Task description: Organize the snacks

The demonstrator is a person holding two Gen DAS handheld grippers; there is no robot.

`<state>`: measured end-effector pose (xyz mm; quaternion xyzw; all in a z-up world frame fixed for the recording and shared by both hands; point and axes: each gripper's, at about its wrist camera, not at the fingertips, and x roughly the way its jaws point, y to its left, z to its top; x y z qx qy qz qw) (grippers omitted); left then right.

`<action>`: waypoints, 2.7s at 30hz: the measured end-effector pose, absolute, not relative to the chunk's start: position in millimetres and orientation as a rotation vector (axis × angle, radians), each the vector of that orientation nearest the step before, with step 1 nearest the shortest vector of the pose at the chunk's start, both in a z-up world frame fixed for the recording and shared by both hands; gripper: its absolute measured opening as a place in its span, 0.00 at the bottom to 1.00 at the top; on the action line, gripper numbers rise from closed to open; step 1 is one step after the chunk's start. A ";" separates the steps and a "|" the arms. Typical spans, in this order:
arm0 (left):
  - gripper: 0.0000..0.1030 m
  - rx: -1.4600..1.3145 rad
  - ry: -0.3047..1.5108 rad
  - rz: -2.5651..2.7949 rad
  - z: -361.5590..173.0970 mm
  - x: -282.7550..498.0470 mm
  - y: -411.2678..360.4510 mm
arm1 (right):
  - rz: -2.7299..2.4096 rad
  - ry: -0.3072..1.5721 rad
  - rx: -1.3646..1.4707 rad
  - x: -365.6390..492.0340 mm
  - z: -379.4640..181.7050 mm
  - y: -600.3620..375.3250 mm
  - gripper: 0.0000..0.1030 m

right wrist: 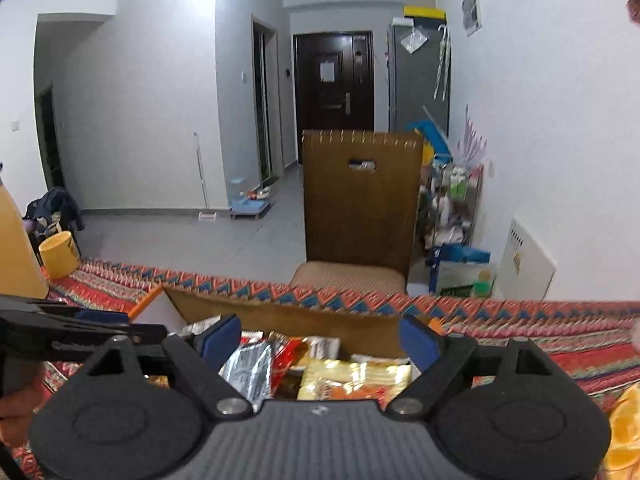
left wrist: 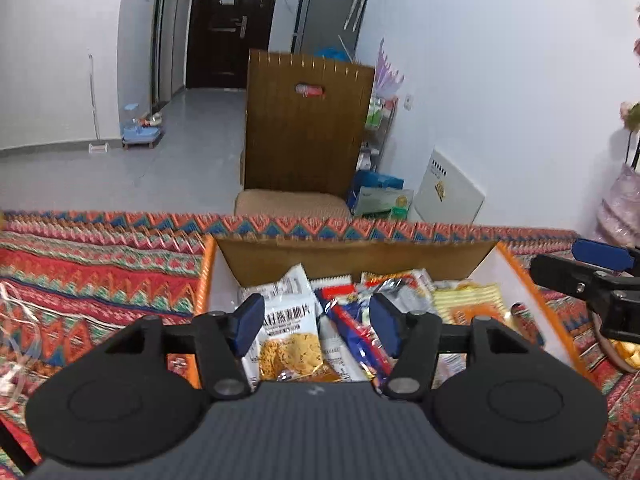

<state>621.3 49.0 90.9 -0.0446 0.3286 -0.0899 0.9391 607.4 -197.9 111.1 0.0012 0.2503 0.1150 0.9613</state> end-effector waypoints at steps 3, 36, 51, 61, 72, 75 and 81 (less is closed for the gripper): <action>0.66 -0.079 0.639 -0.173 121.2 598.2 51.2 | 0.228 0.491 0.001 590.2 134.4 -210.1 0.84; 1.00 -0.007 0.122 -0.100 215.1 66.9 57.0 | 0.305 0.196 -0.077 132.8 234.9 -307.4 1.00; 1.00 -0.009 0.254 0.027 31.8 4.2 55.2 | 0.125 0.194 -0.092 -1.2 53.8 -270.0 1.00; 1.00 0.051 0.310 0.076 -4.3 38.5 16.9 | 0.173 0.354 -0.012 57.8 -7.1 -234.7 1.00; 1.00 0.056 0.304 0.054 -2.2 33.0 11.4 | 0.188 0.319 0.019 50.8 -3.3 -229.7 1.00; 1.00 0.050 0.305 0.045 -0.7 32.9 12.3 | 0.189 0.315 0.019 50.0 -2.4 -230.1 1.00; 1.00 0.052 0.305 0.032 -0.2 31.8 12.1 | 0.191 0.317 0.029 50.3 -2.5 -231.3 1.00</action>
